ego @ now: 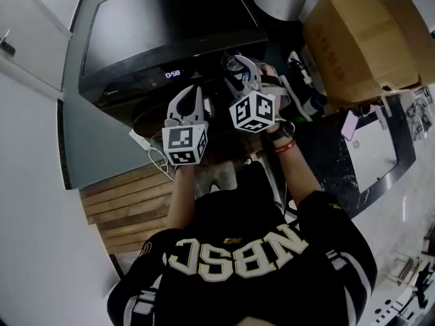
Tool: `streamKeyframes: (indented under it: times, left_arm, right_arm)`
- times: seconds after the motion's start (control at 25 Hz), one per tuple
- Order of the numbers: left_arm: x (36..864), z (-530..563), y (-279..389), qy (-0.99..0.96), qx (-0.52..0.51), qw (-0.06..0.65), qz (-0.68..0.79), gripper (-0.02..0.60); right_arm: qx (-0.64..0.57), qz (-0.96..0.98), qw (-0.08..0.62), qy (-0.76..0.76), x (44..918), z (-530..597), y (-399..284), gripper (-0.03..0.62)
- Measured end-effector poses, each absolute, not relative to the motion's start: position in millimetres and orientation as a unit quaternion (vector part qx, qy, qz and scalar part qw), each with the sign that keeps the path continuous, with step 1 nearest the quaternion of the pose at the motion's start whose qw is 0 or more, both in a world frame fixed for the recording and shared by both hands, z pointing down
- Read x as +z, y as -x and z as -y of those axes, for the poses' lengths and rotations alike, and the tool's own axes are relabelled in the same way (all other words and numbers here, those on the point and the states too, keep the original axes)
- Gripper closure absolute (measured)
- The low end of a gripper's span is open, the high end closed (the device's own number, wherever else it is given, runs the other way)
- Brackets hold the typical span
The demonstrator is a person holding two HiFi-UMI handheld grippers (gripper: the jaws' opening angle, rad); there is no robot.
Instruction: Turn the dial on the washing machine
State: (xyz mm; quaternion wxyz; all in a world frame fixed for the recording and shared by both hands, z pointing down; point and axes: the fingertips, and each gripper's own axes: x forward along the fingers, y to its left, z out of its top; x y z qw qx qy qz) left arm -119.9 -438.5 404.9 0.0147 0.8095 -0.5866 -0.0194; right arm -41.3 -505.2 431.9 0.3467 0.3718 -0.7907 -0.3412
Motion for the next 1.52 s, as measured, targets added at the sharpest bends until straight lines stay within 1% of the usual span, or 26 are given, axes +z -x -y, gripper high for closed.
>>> streamKeyframes:
  times: [0.12, 0.2, 0.48, 0.6, 0.92, 1.2, 1.52]
  left_arm:
    - [406.4, 439.2, 123.5, -0.810, -0.018, 0.014, 0.586, 0.568]
    - [407.2, 439.1, 125.4, -0.810, -0.018, 0.012, 0.585, 0.568]
    - [408.1, 437.4, 131.7, -0.813, -0.016, 0.008, 0.581, 0.568]
    - [407.9, 436.5, 134.1, -0.815, -0.016, 0.007, 0.580, 0.568]
    - [410.5, 434.0, 139.5, -0.815, -0.014, 0.004, 0.579, 0.568]
    - [407.8, 433.7, 142.5, -0.813, -0.016, 0.003, 0.583, 0.568]
    - [408.0, 433.4, 138.7, -0.812, -0.018, 0.002, 0.583, 0.568]
  right_arm:
    - [-0.390, 0.758, 0.380, -0.358, 434.6, 510.1, 41.2, 0.317]
    - [-0.416, 0.740, 0.397, -0.349, 436.0, 512.1, 41.7, 0.316]
    - [-0.460, 0.699, 0.439, -0.328, 445.6, 515.7, 45.0, 0.338]
    - [-0.469, 0.684, 0.452, -0.328, 449.4, 518.9, 44.8, 0.364]
    - [-0.484, 0.663, 0.466, -0.329, 451.5, 519.7, 44.5, 0.368]
    - [-0.464, 0.686, 0.444, -0.341, 449.5, 520.8, 43.3, 0.368]
    - [-0.340, 0.770, 0.336, -0.423, 435.7, 522.6, 39.8, 0.368]
